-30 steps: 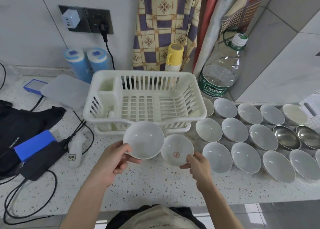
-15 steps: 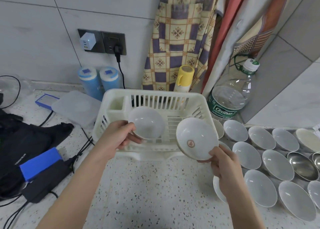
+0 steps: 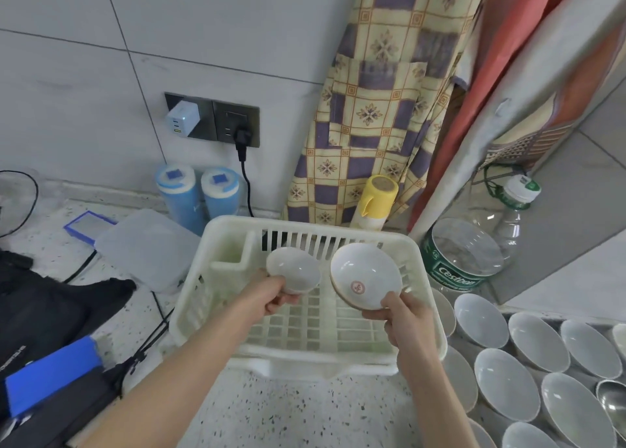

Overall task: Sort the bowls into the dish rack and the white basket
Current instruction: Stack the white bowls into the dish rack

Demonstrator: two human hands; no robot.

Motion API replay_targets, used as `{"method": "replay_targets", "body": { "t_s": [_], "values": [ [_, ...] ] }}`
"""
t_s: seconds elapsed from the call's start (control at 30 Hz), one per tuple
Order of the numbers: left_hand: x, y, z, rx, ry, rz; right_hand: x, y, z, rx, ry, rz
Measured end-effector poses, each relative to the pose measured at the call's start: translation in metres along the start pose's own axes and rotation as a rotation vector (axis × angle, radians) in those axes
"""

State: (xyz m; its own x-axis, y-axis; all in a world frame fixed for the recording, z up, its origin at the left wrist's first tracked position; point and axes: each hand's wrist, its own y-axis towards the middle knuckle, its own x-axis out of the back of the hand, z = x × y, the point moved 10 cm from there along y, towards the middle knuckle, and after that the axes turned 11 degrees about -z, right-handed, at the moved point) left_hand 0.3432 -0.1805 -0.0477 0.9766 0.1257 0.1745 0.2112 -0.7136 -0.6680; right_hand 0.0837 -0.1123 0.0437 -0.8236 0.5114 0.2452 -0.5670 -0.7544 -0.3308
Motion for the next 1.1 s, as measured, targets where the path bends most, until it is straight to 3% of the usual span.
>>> {"method": "replay_targets", "body": {
  "t_s": [0.53, 0.83, 1.1],
  "values": [
    [0.005, 0.021, 0.019, 0.050, 0.063, -0.066, -0.091, 0.026, -0.004, 0.031, -0.137, 0.196],
    [0.005, 0.004, 0.030, 0.233, -0.319, 0.072, -0.126, 0.032, -0.002, 0.099, -0.251, 0.281],
    [0.020, -0.018, 0.016, 0.117, -0.342, 0.097, -0.152, 0.023, -0.010, 0.109, -0.298, 0.362]
  ]
}}
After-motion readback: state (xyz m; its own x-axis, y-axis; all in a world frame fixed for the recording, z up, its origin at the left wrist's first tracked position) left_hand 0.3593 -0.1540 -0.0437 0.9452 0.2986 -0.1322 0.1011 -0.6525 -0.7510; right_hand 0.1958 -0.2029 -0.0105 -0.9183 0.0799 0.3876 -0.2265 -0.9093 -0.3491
